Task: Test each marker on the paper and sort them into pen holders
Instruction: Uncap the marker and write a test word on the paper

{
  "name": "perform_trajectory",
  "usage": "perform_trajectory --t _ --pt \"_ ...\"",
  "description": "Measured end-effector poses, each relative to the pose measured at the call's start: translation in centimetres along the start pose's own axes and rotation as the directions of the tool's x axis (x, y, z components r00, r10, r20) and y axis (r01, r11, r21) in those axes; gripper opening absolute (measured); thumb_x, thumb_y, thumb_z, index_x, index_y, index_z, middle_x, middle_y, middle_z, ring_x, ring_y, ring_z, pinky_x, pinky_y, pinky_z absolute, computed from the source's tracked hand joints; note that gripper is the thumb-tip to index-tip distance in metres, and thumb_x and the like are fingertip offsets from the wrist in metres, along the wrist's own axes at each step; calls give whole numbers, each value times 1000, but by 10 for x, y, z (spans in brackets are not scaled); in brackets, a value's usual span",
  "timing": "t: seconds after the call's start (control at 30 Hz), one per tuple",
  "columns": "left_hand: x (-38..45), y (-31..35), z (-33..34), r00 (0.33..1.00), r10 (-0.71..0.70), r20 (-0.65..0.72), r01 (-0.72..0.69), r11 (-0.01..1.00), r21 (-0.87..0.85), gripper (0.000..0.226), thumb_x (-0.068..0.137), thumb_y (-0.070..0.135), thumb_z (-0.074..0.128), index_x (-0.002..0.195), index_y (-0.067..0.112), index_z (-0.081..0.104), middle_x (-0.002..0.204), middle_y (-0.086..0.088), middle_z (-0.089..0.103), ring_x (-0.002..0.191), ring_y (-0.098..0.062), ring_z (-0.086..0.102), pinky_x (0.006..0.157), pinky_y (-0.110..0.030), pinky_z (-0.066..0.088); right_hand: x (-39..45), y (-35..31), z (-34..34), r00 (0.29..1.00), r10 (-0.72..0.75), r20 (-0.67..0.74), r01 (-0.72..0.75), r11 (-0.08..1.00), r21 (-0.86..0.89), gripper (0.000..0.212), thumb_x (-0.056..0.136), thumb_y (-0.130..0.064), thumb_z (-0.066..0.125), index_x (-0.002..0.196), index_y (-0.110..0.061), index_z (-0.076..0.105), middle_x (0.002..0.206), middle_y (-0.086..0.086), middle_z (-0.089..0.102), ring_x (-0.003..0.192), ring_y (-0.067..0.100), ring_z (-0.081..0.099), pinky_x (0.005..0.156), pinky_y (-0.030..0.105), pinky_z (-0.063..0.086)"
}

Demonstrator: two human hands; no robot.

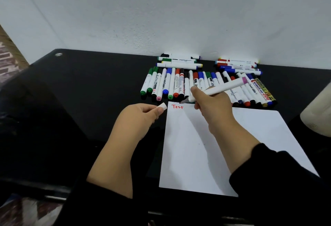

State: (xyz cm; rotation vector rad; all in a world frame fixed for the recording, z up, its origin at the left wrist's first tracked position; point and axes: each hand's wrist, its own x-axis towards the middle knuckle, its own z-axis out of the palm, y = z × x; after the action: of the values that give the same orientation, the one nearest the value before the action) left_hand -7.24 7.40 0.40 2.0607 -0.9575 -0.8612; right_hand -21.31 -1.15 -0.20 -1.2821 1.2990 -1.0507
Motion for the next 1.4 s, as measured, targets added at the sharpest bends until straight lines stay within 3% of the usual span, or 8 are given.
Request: perform_trajectory --t 0.13,0.23,0.53,0.7,0.9,1.07,1.23,1.4 --pt "6 -6 -2 1000 11 7 -10 992 -129 9 90 33 57 91 27 64 89 1 66 82 -13 59 83 -31 49 0 18 9 997 -78 5 78 994 -71 33 86 -25 66 57 -15 54 52 -4 56 41 -4 48 43 5 35" --pt "7 -14 -2 1000 22 11 -19 970 -241 9 88 30 60 81 30 65 87 2 69 86 -14 62 86 -30 51 2 23 12 994 -111 20 113 988 -104 32 87 -24 65 59 -15 52 53 -4 55 43 -5 49 44 5 35" --pt "14 -17 0 1000 15 -10 -17 918 -396 9 85 28 63 76 29 65 80 4 70 81 -10 64 81 -26 53 6 27 13 986 -156 54 163 976 -146 31 87 -26 66 62 -14 53 54 -4 56 46 -5 49 46 4 36" --pt "14 -16 0 1000 14 -16 -19 917 -399 10 85 28 63 76 29 64 80 4 70 81 -10 64 82 -26 53 8 29 15 981 -176 82 188 967 -173 29 86 -28 67 64 -13 55 55 -4 58 48 -5 50 47 5 37" --pt "10 -17 0 999 30 -15 -33 916 -400 9 86 28 64 77 28 66 79 4 71 79 -9 63 81 -25 53 11 31 13 984 -176 30 179 971 -157 29 87 -23 64 64 -13 49 62 3 55 53 6 48 47 7 36" --pt "9 -14 1 1000 26 -1 -25 926 -376 10 86 28 63 77 28 65 81 4 70 79 -9 62 79 -23 53 11 32 14 982 -175 71 185 970 -158 28 87 -25 65 65 -13 52 61 0 56 47 -3 47 46 6 36" --pt "8 -12 2 1000 25 2 -23 937 -349 11 87 28 62 76 29 63 81 4 69 79 -9 62 80 -23 52 9 32 13 981 -169 95 182 973 -145 30 87 -20 64 63 -13 46 56 0 50 43 -1 43 43 8 34" --pt "7 -11 0 1000 27 -6 -27 934 -357 12 87 26 62 76 29 63 79 5 68 75 -7 60 78 -22 51 10 31 12 984 -167 56 172 979 -114 30 88 -22 62 65 -14 46 60 3 50 53 8 44 46 10 35"
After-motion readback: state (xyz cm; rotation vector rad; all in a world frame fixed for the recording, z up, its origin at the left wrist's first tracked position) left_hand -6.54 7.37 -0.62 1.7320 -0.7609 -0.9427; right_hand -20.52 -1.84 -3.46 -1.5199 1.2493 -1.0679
